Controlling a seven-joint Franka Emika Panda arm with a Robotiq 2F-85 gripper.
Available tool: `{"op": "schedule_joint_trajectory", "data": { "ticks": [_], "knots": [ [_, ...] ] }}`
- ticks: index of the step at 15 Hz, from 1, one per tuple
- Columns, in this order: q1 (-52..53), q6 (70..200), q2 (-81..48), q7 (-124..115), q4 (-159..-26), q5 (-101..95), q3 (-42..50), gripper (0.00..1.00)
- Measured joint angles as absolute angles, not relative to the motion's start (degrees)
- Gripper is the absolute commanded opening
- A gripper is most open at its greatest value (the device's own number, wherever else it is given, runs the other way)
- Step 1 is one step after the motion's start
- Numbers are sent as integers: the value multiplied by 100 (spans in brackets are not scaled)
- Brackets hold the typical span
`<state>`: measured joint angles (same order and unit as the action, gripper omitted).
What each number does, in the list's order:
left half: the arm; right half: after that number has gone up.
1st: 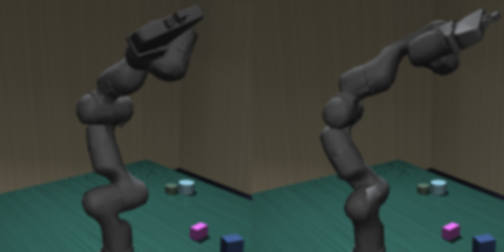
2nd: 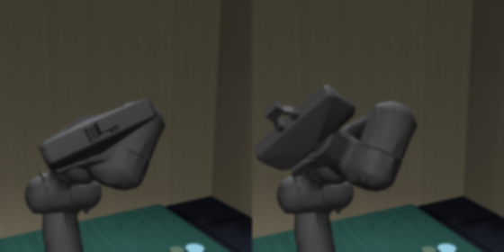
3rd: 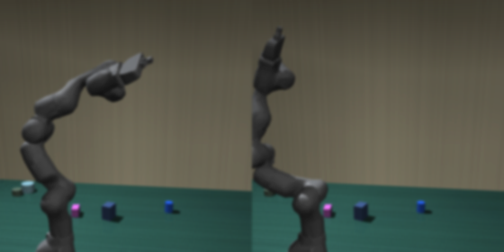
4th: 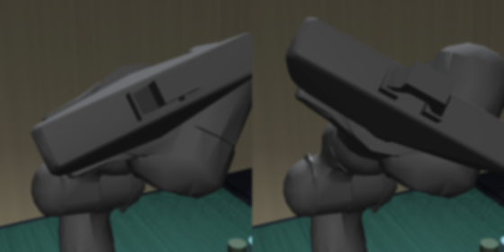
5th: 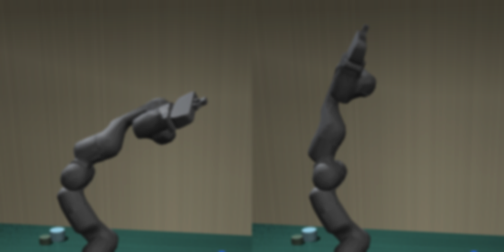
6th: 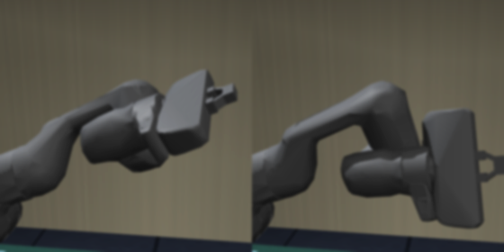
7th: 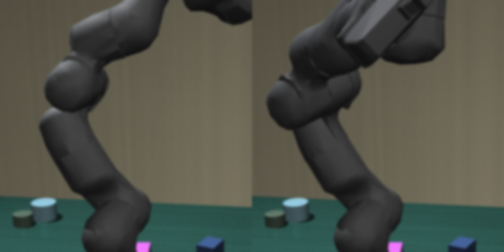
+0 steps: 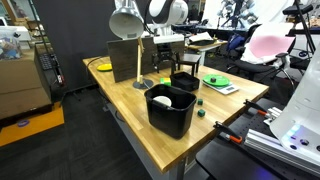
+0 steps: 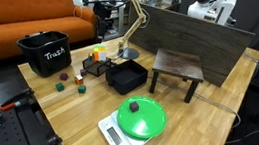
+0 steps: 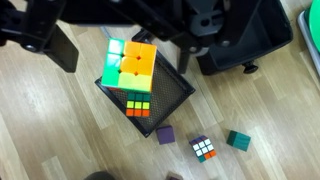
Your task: Take the rubik's cube from the black basket and put it on the table
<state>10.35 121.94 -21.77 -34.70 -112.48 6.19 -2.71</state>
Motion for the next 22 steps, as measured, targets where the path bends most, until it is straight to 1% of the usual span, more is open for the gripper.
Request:
{"op": "schedule_joint_trajectory", "data": {
  "ticks": [20, 21, 22],
  "knots": [
    [1031, 12571, -2935, -3643, -11064, 955, -261, 100],
    [1031, 12571, -2969, -3643, -11032, 957, -261, 89],
    [1030, 12570, -2996, -3643, -11003, 957, -259, 74]
  ]
}}
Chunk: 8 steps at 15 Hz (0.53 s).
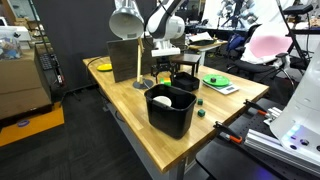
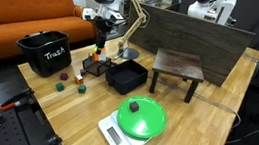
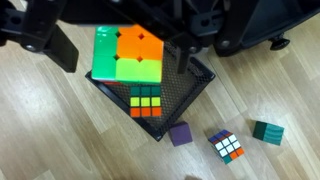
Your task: Take the rubik's cube from the black basket and put it on the table
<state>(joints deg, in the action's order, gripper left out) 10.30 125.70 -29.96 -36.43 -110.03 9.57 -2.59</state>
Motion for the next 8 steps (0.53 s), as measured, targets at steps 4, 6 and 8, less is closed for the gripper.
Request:
{"op": "schedule_joint_trajectory", "data": {
  "ticks": [4, 6, 8],
  "knots": [
    [1022, 12570, -3081, -3643, -10906, 993, -241, 46],
    [1022, 12570, -3081, -3643, -10895, 1014, -232, 36],
    [1021, 12569, -3081, -3643, -10883, 1024, -228, 36]
  ]
}}
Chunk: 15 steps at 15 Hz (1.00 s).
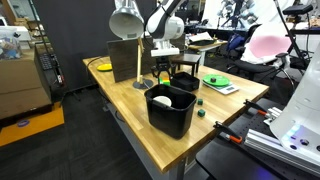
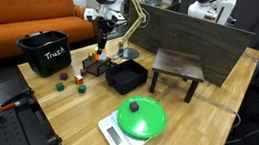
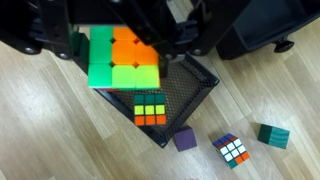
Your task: Take the rubik's cube from the black basket and put it on the table
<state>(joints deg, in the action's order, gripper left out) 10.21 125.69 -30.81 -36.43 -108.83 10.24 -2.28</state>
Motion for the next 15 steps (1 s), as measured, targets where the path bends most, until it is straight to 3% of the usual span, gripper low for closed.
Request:
{"op": "schedule_joint_trajectory", "data": {
  "ticks": [15],
  "knots": [
    [1020, 12587, -2307, -3652, -11438, 487, 158, 36]
  ]
}}
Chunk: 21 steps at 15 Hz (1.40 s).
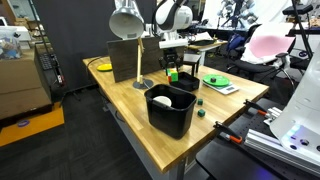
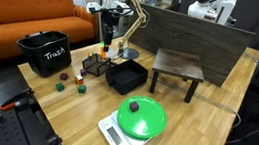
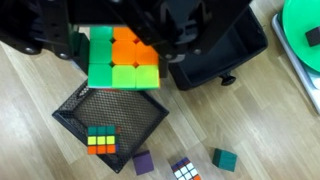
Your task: Take the rubik's cube from the black basket and put it on the table
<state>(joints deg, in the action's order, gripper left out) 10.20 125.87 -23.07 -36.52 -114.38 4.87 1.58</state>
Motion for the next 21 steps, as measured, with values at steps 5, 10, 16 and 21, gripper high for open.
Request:
{"op": "schedule_joint_trajectory", "data": {
  "ticks": [5, 10, 16, 21],
  "knots": [
    [1010, 12627, -1681, -3895, -12488, 462, 261, 36],
    [928, 12656, -884, -4354, -13634, 519, 265, 61],
    [906, 12732, -744, -4402, -13756, 533, 259, 61],
    [810, 12745, -828, -4350, -13764, 505, 253, 36]
  ]
}}
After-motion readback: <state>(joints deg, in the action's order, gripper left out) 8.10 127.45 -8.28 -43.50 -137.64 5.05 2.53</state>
